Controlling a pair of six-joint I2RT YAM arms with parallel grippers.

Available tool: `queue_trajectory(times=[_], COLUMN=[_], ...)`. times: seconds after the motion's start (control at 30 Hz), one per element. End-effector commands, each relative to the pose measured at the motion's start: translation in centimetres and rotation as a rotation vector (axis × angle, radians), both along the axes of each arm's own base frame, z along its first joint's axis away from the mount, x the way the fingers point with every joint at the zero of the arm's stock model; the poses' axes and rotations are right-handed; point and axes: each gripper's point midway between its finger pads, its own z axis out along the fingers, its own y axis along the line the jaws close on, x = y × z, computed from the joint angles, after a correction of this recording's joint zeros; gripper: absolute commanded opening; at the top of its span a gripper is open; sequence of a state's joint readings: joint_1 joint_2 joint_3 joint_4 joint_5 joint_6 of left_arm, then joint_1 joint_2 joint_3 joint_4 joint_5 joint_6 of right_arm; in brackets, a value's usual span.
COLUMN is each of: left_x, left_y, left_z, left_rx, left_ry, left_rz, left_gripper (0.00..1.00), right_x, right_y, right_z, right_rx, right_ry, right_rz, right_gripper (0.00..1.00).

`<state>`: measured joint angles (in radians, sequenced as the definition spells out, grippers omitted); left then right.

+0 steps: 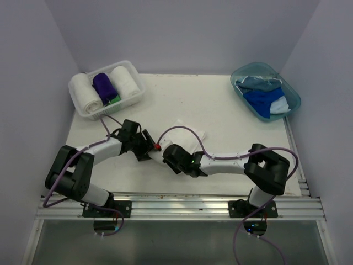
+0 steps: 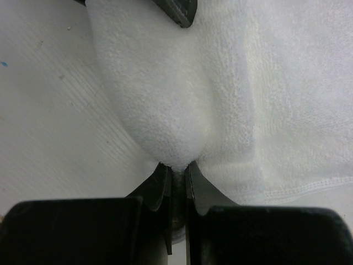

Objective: Roll the towels
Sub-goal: Roll the towel

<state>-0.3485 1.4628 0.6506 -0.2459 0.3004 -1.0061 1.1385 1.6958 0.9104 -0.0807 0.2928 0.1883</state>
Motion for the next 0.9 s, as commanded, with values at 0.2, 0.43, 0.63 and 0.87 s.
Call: queue_trajectory(times=[0.2, 0.43, 0.63, 0.87], left_x=[0.7, 0.6, 1.2, 1.8], left_y=[0.8, 0.7, 0.2, 0.4], left_z=[-2.5, -2.8, -2.5, 0.0], left_rx=[0.029, 0.018, 0.008, 0.011], left_ry=[0.018, 0.027, 0.015, -0.041], left_rz=[0.061, 0.052, 0.029, 0.015], left_gripper=[0.53, 0.31, 0.17, 0.7], right_x=[-1.4, -1.8, -1.8, -2.2], right_y=[-1.5, -2.0, -1.6, -0.9], right_z=[-0.1, 0.0, 1.0, 2.3], right_rx=[0.03, 0.06, 0.09, 0.182], right_ry=[0.054, 0.068, 0.062, 0.147], right_rz=[-0.028, -0.036, -0.023, -0.029], right_gripper=[0.0, 0.0, 0.0, 0.0])
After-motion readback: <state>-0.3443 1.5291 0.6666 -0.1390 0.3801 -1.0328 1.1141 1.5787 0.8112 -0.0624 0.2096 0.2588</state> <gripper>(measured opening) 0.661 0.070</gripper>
